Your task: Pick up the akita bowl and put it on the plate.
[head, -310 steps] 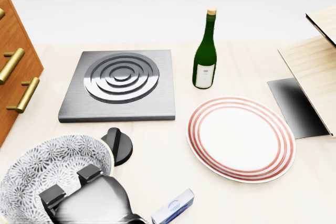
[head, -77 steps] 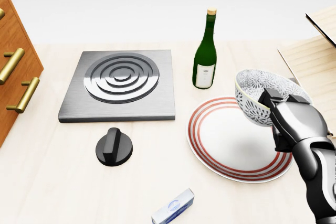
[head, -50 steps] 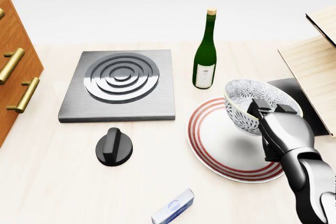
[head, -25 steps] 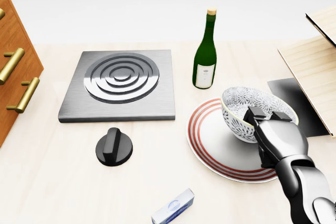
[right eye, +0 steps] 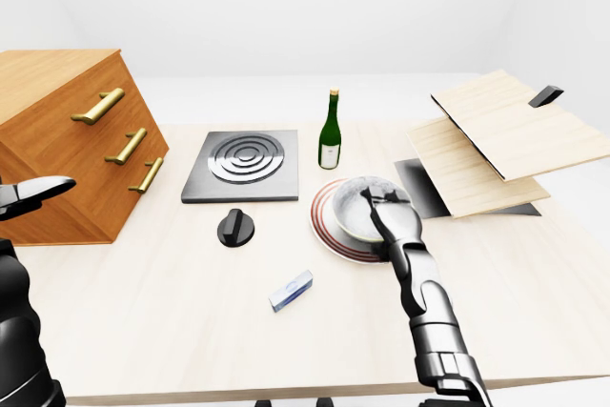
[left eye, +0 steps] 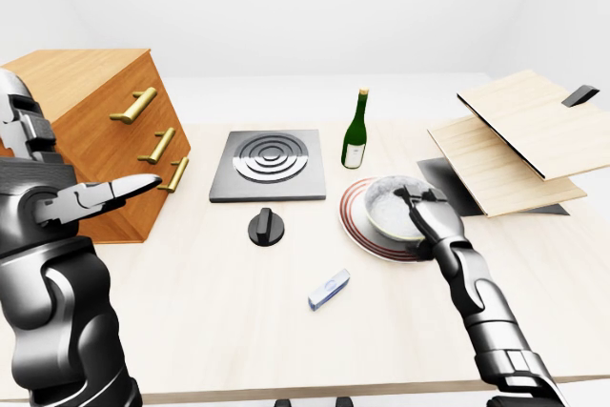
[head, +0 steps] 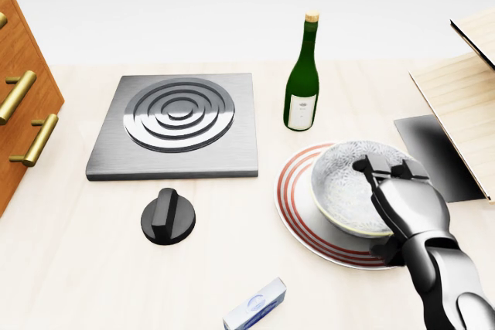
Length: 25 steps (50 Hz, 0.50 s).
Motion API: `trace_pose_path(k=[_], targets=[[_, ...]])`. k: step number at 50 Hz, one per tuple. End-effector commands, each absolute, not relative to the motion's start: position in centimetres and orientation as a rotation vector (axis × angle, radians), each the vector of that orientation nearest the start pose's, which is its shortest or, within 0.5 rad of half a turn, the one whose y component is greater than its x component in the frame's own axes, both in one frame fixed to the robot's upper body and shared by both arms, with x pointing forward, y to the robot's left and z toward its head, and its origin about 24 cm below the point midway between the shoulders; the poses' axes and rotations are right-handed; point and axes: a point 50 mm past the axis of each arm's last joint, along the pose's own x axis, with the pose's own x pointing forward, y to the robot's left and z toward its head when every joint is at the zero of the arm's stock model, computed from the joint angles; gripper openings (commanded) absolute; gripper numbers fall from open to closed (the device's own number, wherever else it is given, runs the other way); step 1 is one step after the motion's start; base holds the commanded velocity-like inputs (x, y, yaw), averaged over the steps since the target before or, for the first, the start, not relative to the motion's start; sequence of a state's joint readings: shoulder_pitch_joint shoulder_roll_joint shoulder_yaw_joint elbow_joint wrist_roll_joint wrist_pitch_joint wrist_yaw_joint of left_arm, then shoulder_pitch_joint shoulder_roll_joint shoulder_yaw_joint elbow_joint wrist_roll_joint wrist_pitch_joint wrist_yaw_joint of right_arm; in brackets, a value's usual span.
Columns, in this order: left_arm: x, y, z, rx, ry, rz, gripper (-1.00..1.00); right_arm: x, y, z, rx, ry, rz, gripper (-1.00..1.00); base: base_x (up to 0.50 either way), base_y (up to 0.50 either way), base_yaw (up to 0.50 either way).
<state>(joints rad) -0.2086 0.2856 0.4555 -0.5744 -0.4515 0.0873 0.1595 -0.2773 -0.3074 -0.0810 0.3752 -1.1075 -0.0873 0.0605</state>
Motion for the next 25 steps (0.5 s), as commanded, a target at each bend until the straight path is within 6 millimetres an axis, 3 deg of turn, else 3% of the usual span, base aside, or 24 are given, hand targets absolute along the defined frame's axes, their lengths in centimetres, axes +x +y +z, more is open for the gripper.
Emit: trace_pose_path(k=[1, 18, 24, 25], targets=[[21.5, 25.4, 23.6, -0.143, -0.796, 0.299, 1.0, 30.5, -21.8, 5.3, -1.333, 0.076, 0.057, 1.0, 0.0, 0.0, 0.0], [21.6, 25.5, 23.7, -0.152, -0.796, 0.296, 1.0, 31.1, -21.0, 7.7, -1.313, 0.017, 0.08, 1.0, 0.0, 0.0, 0.0], [21.6, 25.5, 23.5, -0.152, -0.789, 0.296, 1.0, 31.6, -20.4, 12.6, -1.296, -0.076, 0.118, 1.0, 0.0, 0.0, 0.0], [21.6, 25.5, 23.6, -0.153, -0.791, 0.297, 1.0, 32.0, -20.3, 14.4, -1.305, -0.117, 0.104, 1.0, 0.0, 0.0, 0.0]])
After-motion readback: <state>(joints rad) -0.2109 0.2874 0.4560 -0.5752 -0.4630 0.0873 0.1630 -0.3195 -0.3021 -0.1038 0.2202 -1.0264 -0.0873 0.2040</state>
